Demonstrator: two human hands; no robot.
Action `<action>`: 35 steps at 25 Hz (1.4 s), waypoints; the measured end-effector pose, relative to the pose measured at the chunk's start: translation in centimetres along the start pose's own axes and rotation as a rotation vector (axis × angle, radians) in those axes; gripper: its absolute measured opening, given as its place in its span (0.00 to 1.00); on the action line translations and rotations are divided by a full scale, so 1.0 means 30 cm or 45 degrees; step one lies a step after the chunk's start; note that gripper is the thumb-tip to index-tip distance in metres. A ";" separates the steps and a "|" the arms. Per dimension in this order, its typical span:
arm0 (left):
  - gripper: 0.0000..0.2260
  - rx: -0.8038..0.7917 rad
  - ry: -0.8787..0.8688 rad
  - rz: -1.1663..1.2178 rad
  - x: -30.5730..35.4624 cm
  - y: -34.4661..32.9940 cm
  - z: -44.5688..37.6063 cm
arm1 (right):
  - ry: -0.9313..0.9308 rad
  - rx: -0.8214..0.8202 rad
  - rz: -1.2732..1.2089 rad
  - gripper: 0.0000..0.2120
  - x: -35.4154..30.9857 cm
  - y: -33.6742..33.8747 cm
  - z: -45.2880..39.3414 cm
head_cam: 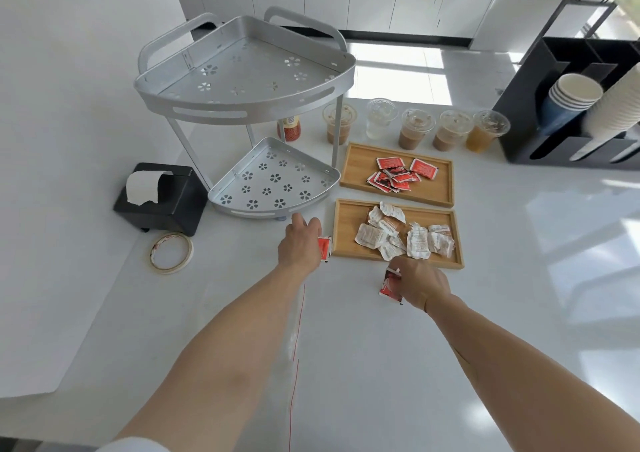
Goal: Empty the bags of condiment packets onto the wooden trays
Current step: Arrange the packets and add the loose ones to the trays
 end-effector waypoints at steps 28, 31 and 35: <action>0.13 -0.481 -0.015 0.068 0.492 0.119 -0.200 | 0.142 -0.126 0.078 0.13 0.385 0.436 -0.305; 0.12 -0.423 -0.009 0.076 0.524 0.141 -0.326 | 0.134 -0.101 0.071 0.12 0.421 0.460 -0.392; 0.16 -0.378 -0.003 0.095 0.569 0.141 -0.460 | 0.106 -0.066 0.054 0.13 0.463 0.485 -0.503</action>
Point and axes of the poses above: each hand's wrist, its own z-axis away from the middle knuckle, its own y-axis out of the back of the hand, x = y × z, the point moved 3 cm from there along -z, towards the middle knuckle, and after that the axes turned 15 degrees about y, right-handed, at the moved point
